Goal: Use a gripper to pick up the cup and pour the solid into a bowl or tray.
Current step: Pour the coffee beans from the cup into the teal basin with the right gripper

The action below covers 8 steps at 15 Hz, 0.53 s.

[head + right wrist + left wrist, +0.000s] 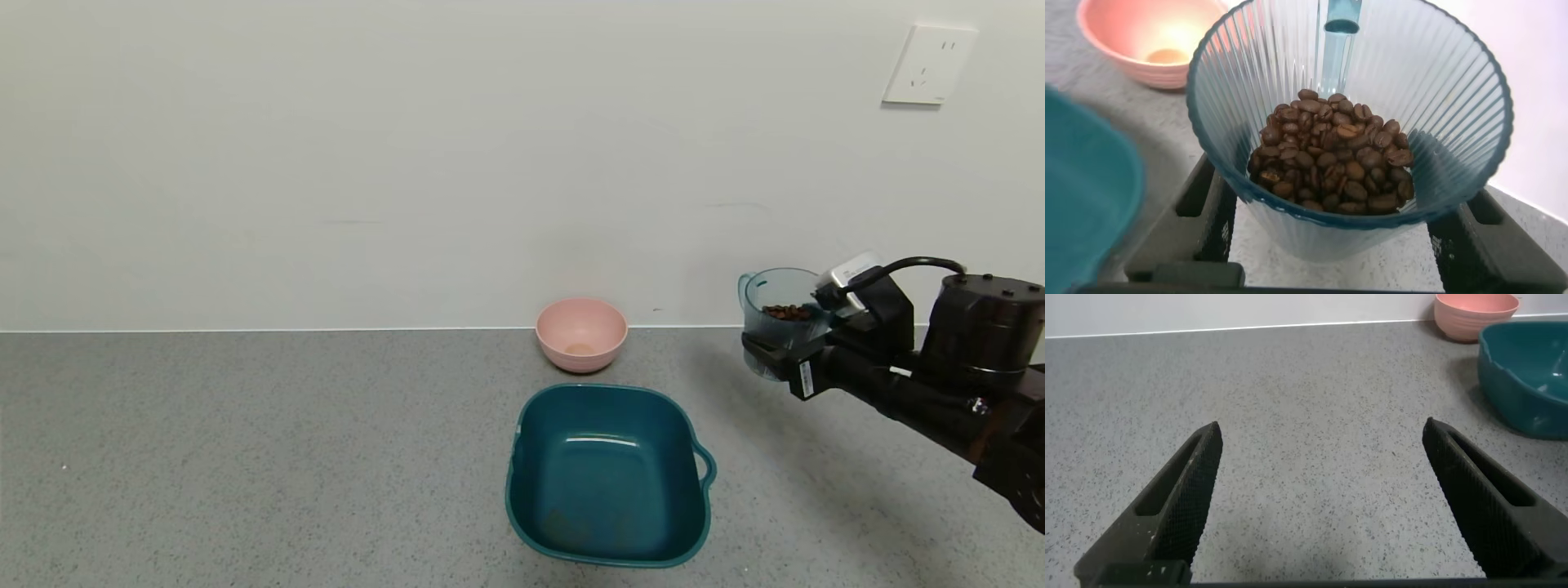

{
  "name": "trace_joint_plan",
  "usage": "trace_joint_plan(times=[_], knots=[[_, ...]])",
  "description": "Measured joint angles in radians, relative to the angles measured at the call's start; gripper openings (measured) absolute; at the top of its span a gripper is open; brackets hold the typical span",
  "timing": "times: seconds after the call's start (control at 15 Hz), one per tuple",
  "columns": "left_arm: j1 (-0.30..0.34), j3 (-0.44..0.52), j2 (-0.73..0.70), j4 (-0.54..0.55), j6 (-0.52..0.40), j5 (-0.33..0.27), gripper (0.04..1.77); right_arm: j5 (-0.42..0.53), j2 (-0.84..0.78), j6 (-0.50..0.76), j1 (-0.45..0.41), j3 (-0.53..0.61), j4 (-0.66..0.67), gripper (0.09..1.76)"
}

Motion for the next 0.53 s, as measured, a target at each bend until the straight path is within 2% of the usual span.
trace_joint_plan(times=[0.53], knots=[[0.0, 0.0, 0.0, 0.0, 0.0, 0.0, 1.76, -0.098, -0.046, -0.123, 0.158, -0.02, 0.161, 1.35]])
